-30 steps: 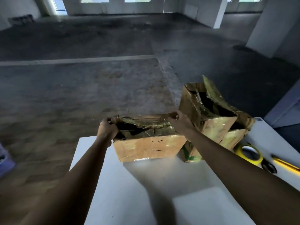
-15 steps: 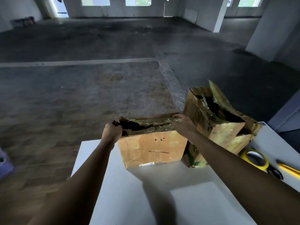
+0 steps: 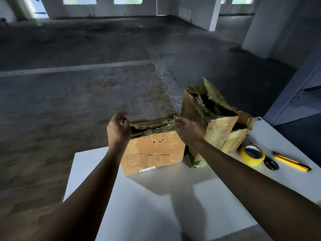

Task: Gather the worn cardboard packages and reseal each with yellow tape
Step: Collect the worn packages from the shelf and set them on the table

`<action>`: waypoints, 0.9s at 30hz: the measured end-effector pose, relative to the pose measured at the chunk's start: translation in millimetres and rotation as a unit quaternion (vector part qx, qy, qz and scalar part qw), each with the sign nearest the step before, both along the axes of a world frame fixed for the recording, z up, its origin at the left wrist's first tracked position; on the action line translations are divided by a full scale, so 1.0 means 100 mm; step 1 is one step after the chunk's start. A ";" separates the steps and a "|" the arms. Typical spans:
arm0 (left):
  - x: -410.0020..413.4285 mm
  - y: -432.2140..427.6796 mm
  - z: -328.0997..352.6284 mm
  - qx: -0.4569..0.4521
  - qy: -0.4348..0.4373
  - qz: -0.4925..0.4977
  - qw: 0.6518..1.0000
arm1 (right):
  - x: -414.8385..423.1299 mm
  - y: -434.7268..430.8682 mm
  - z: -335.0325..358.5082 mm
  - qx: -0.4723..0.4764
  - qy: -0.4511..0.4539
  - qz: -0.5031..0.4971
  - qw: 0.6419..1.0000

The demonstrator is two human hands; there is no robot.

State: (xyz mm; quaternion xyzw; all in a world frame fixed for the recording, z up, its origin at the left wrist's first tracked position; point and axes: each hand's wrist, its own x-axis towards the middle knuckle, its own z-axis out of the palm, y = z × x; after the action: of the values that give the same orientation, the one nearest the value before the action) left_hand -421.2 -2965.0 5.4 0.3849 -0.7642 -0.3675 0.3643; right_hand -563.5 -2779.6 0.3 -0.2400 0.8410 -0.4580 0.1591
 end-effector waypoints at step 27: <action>-1.14 4.84 -0.37 0.033 -0.051 -0.367 0.928 | -0.03 4.92 -0.12 -0.179 -0.073 -0.199 0.961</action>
State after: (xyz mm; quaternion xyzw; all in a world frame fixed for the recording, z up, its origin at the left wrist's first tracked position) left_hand -535.4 -2480.7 -31.5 0.1080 -0.8573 -0.4800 0.1518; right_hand -566.4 -2288.1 -12.1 -0.0584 0.7619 -0.6400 0.0802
